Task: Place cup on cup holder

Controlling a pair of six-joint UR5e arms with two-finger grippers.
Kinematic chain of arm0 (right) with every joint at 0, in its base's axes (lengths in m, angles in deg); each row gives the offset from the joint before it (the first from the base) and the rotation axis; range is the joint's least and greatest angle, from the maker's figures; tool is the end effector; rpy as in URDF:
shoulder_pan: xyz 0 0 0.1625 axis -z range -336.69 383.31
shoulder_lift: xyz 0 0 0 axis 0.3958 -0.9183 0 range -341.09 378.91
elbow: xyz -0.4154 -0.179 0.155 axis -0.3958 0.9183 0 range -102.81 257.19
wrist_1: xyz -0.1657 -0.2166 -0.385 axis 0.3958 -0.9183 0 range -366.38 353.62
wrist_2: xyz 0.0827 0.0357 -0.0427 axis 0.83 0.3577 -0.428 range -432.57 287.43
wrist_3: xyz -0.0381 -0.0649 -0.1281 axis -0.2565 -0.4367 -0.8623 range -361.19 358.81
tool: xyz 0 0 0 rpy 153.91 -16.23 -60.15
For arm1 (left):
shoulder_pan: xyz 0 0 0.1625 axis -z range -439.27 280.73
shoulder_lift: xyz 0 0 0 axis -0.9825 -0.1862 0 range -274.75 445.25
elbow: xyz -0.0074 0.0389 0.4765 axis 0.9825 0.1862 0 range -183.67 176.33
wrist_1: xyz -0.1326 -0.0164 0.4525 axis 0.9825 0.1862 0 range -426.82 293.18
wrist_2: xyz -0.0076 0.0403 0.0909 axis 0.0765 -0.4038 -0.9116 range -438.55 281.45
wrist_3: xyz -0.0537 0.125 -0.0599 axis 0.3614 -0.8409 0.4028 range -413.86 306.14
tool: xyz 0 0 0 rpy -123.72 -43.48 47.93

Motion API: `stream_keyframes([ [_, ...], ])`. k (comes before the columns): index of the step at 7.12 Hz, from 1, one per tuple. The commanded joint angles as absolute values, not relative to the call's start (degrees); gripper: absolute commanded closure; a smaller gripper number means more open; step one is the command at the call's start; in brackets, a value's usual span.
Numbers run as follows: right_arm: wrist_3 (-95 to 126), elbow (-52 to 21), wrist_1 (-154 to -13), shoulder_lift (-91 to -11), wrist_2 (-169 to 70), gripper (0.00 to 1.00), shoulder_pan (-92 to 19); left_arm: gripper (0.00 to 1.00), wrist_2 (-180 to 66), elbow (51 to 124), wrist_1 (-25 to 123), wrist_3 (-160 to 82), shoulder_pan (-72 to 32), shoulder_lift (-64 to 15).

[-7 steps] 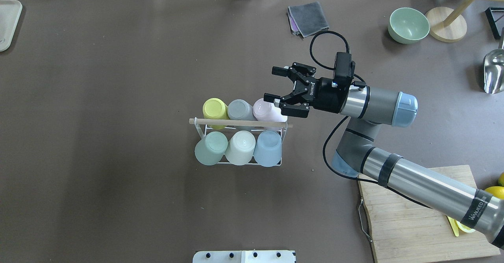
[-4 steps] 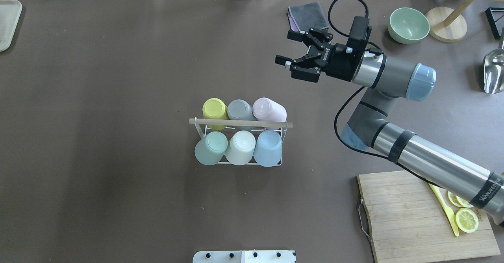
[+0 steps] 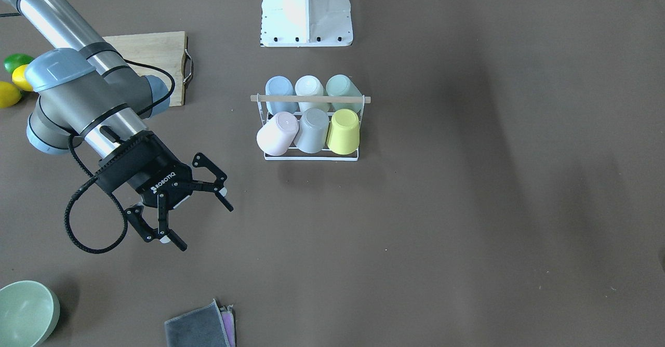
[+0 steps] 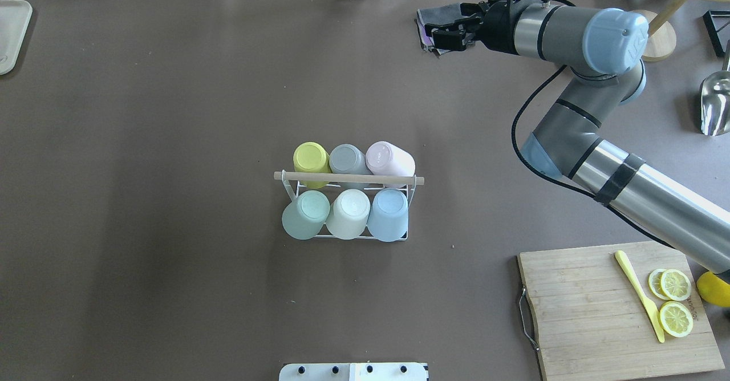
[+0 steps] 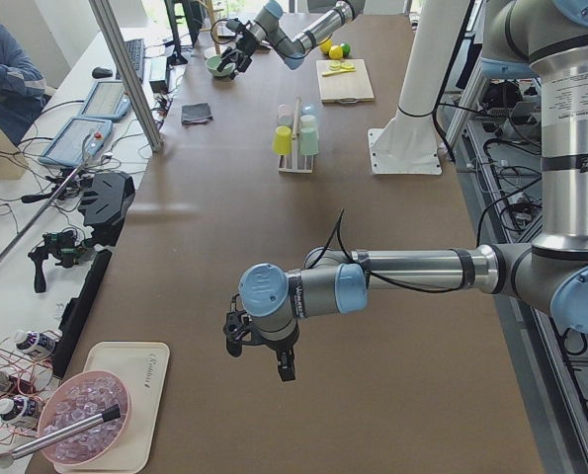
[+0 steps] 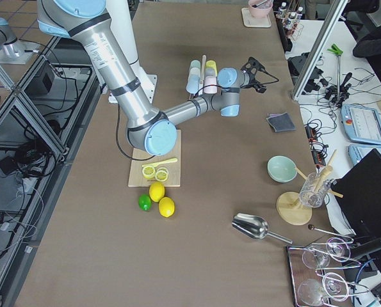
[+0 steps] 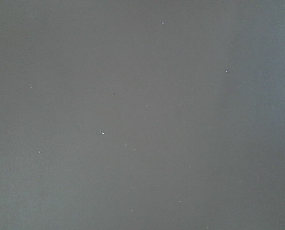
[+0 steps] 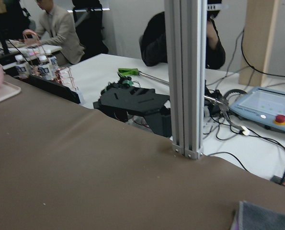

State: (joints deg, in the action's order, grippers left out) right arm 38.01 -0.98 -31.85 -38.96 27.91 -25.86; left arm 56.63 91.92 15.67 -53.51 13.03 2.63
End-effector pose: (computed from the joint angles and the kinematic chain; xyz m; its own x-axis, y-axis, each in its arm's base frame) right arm -0.4643 -0.7000 0.3243 0.5220 -0.5613 0.6423 -0.3498 0.5458 0.7614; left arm -0.0468 -0.4709 0.7704 0.6995 -0.1490 -0.6989 0.0439 0.9851 -0.1660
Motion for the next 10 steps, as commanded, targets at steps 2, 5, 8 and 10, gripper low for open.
stream_keyframes([
  [2, 41.3, -12.9, -64.2, -45.4, 33.3, 0.0, -26.1, 0.01, 56.6, 91.9, 15.7, -53.5, 13.0, 2.6],
  [5, 41.3, -25.7, -78.2, -58.4, 40.1, 0.0, -27.3, 0.01, 56.6, 91.9, 15.6, -53.5, 13.0, 2.6],
  [8, 39.5, -36.5, -103.5, -60.6, 47.3, 0.0, -35.8, 0.01, 56.6, 91.9, 15.6, -53.5, 13.0, 2.6],
  [10, 25.1, -37.7, -104.0, -70.2, 47.7, 0.0, -42.3, 0.01, 56.6, 92.0, 15.6, -53.5, 13.0, 2.6],
])
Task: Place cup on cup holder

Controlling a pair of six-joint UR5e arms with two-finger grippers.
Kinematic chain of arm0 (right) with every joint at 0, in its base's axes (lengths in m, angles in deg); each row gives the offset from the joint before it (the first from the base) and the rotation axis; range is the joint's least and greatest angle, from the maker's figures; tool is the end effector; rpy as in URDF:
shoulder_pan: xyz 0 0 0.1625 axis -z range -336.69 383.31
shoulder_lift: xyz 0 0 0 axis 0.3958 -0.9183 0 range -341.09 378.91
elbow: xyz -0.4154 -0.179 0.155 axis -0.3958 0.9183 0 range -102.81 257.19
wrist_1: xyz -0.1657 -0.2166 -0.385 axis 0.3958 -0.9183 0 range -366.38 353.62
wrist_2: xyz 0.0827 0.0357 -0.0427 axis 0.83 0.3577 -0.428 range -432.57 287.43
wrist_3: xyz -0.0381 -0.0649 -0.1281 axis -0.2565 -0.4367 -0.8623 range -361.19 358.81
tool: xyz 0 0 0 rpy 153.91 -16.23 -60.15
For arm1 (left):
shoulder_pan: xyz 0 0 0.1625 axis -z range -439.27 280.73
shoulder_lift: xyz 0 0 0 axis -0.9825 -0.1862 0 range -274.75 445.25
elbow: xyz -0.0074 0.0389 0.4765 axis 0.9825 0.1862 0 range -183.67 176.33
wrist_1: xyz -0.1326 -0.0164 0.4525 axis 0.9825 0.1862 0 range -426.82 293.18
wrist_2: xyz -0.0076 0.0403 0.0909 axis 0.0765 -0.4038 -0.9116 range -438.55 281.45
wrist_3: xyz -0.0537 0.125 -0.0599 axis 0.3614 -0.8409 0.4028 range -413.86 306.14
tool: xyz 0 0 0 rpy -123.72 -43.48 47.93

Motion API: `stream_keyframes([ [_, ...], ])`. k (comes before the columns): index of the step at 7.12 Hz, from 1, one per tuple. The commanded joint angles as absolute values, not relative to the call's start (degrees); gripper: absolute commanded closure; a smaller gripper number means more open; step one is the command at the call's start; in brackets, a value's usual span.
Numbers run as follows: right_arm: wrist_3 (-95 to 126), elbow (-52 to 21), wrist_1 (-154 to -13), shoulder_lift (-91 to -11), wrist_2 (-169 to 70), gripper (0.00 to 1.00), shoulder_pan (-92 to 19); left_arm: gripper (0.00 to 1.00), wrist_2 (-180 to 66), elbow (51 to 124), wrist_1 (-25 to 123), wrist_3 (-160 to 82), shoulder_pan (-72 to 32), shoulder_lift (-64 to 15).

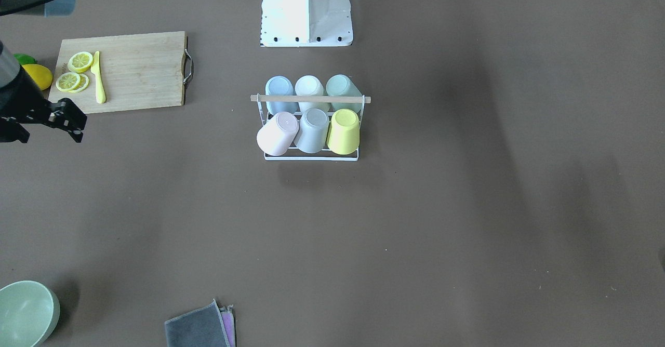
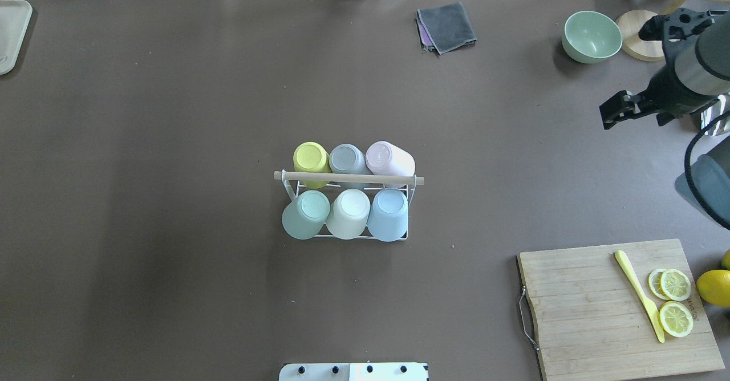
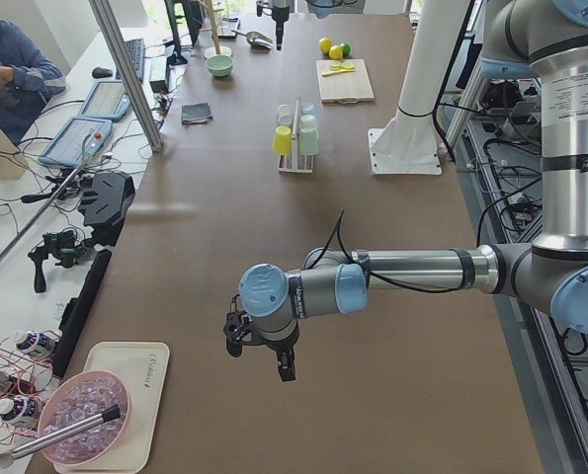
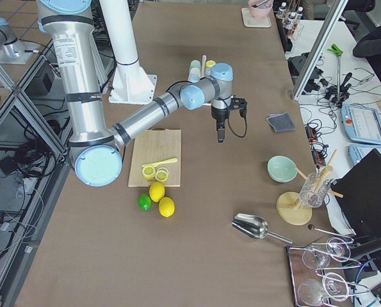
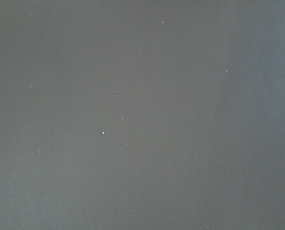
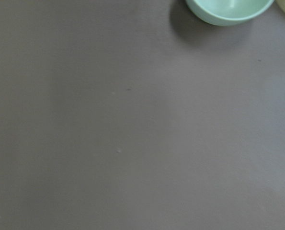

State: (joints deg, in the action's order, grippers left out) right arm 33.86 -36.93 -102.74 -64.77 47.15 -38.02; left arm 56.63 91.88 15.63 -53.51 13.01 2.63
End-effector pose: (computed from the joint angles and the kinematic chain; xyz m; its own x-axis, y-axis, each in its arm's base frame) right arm -0.2290 -0.5431 0.4856 0.7958 -0.0262 0.6049 -0.0235 0.9970 0.0740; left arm -0.0466 -0.4707 0.7708 0.6995 -0.1497 -0.6988 0.0436 0.9849 -0.1674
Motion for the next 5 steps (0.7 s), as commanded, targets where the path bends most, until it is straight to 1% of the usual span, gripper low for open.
stream_keyframes([
  [1, 18.6, -35.9, -104.0, -73.1, 50.3, 0.0, -46.3, 0.01, 56.6, 91.9, 15.6, -53.5, 13.0, 2.6],
  [3, 3.8, -26.2, -103.8, -74.5, 53.9, 0.0, -54.9, 0.01, 56.6, 91.9, 15.6, -53.5, 13.0, 2.6],
  [4, 0.1, -20.8, -103.5, -74.2, 56.4, 0.0, -58.0, 0.01, 56.6, 92.0, 15.6, -53.5, 13.0, 2.6],
  [5, -1.4, -17.1, -102.5, -73.7, 59.1, 0.0, -59.2, 0.01, 56.6, 91.9, 15.6, -53.5, 13.0, 2.6],
])
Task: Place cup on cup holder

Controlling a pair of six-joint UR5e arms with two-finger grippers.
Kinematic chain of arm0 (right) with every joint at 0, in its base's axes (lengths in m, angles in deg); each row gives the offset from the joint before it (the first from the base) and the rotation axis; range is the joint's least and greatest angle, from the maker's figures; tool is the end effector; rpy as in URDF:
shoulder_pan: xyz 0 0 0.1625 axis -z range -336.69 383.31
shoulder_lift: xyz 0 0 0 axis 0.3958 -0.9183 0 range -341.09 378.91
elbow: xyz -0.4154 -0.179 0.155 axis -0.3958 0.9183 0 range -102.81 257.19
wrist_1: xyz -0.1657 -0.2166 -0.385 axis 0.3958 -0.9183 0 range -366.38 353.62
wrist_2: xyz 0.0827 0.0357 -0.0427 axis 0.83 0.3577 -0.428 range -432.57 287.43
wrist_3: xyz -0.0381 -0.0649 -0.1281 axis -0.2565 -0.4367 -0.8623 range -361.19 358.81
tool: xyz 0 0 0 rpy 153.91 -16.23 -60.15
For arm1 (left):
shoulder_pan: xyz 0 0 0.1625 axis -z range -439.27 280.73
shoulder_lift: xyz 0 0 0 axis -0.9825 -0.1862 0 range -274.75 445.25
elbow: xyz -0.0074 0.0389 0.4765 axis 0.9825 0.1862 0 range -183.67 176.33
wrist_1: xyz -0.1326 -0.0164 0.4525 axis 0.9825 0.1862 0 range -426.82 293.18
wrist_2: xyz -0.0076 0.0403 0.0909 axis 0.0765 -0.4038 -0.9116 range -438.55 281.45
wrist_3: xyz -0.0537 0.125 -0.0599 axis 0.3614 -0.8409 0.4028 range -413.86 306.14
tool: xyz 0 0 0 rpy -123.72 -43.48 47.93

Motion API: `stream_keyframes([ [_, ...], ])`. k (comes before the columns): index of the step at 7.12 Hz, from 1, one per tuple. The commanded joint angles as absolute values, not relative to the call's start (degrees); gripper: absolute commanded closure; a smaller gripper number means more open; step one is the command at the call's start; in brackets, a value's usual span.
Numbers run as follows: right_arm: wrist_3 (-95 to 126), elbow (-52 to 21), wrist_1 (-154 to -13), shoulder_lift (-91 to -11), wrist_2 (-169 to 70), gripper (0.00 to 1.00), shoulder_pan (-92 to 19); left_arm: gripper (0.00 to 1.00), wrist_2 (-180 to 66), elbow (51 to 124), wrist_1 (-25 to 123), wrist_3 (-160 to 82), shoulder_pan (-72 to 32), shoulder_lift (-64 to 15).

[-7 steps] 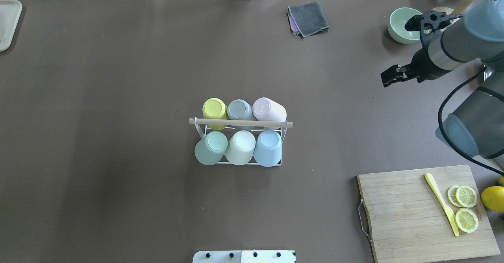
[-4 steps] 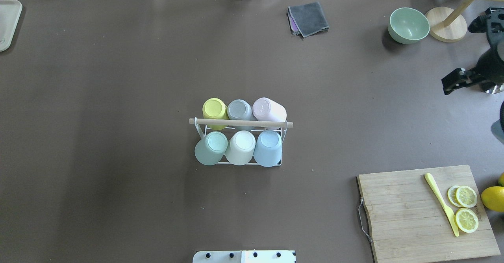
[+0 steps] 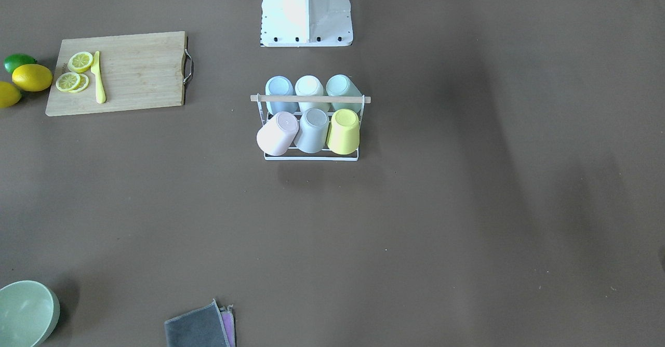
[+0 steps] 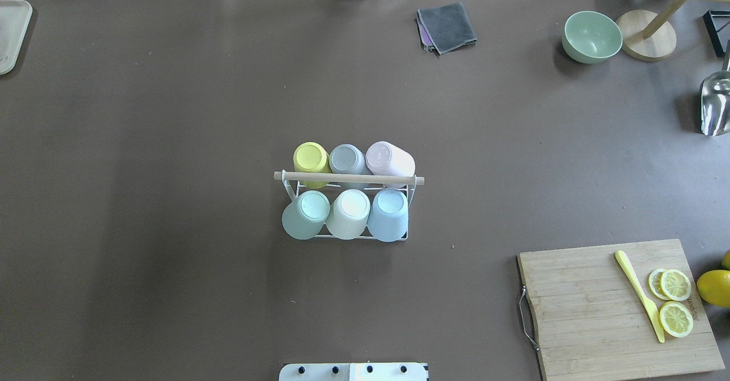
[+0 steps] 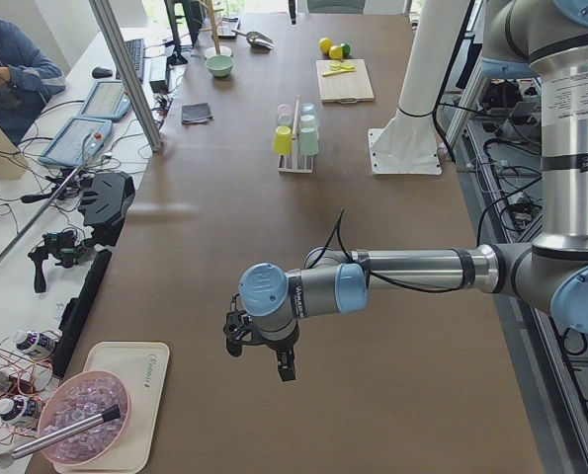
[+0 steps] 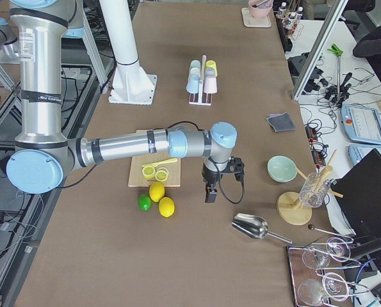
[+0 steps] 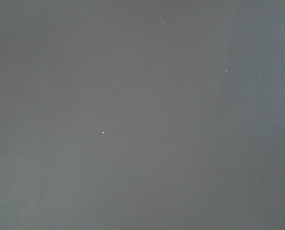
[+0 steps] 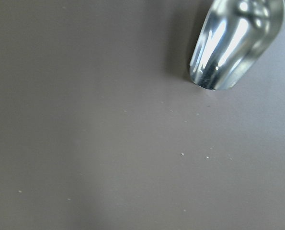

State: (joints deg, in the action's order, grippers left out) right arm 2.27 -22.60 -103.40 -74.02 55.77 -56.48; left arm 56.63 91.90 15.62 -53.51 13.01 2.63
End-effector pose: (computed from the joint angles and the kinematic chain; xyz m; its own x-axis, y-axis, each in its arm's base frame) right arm -0.0524 -0.5232 0.7028 0.7815 -0.0775 0.6191 0.1301 0.9907 -0.0403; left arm -0.0466 -0.4707 0.7707 0.6995 -0.1496 -0.6988 0.0436 0.9850 -0.1672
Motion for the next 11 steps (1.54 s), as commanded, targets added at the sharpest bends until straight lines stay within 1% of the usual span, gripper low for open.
stream_keyframes([
  [1, -1.0, -16.5, -102.1, -73.6, 59.5, 0.0, -60.1, 0.01, 56.6, 91.9, 15.6, -53.5, 13.0, 2.6],
  [3, -1.1, -16.1, -102.1, -74.2, 61.5, 0.0, -61.6, 0.01, 56.6, 91.9, 15.6, -53.5, 13.0, 2.6],
  [6, -1.7, -16.6, -102.0, -75.1, 64.5, 0.0, -69.0, 0.01, 56.6, 91.9, 15.6, -53.5, 13.0, 2.6],
  [11, -1.0, -18.9, -102.0, -74.8, 63.7, 0.0, -69.0, 0.01, 56.6, 91.9, 15.6, -53.5, 13.0, 2.6],
])
